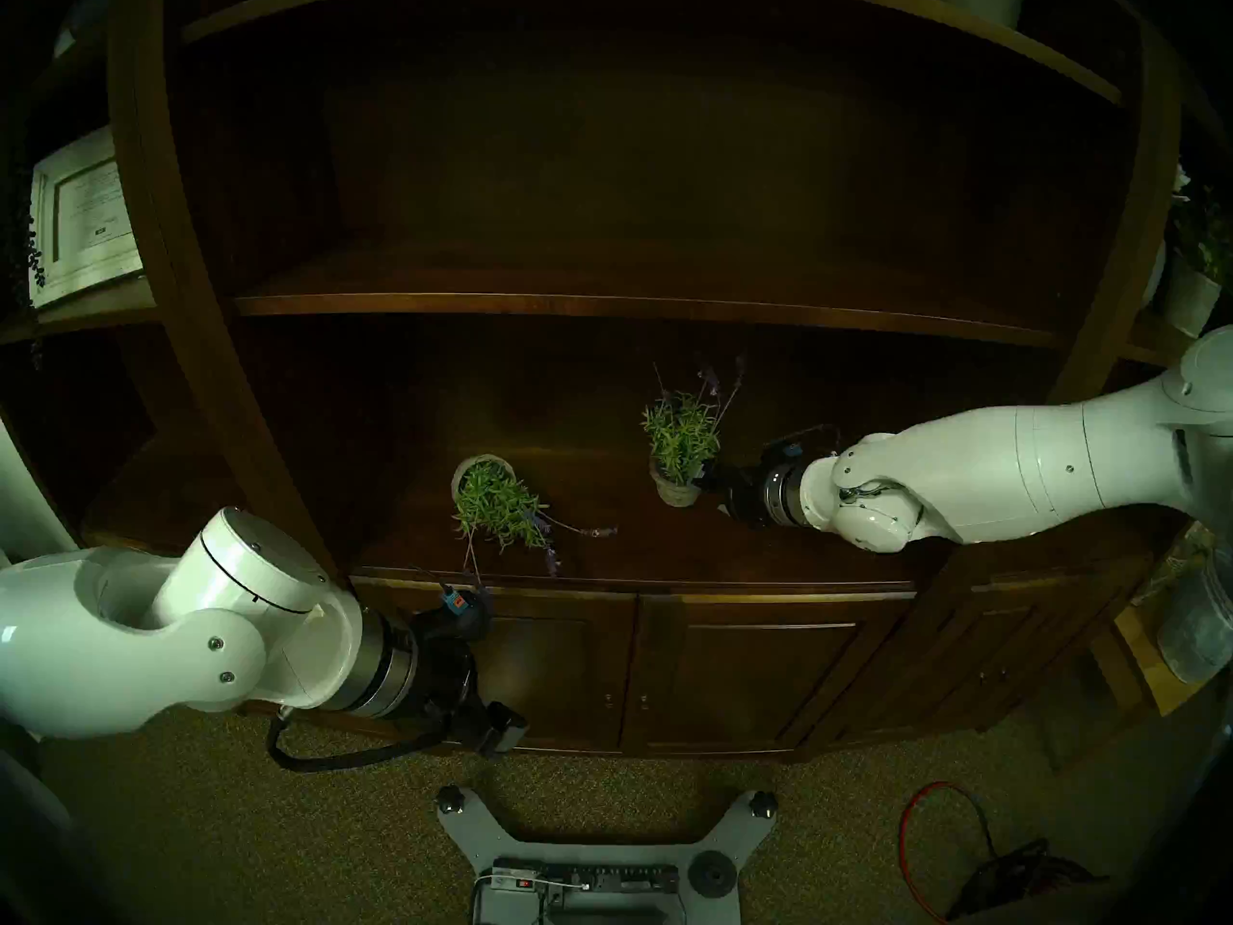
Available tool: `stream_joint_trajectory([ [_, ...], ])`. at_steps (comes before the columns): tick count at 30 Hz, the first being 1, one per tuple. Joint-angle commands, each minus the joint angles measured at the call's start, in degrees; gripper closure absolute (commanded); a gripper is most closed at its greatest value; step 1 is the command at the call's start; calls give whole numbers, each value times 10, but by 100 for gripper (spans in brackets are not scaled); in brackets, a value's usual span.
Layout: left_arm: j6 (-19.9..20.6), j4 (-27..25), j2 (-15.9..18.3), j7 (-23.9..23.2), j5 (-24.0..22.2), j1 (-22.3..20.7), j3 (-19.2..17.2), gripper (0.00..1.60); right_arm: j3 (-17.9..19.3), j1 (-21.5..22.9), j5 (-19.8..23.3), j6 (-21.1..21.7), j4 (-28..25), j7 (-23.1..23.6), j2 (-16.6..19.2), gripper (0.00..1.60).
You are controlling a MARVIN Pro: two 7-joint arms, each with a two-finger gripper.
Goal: Place the fake decorative plant upright
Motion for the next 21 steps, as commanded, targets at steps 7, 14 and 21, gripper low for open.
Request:
stream_joint_trajectory([
  [7,0,-2,-1,1,0,-7,-8,0,7,54,-19,-13,-32,2,28,35],
  [14,0,-2,-1,1,1,-7,-8,0,-15,92,-62,-29,-103,-5,68,37],
  [21,-1,-1,-1,1,1,-7,-7,0,-34,122,-126,-43,-175,-20,121,45],
])
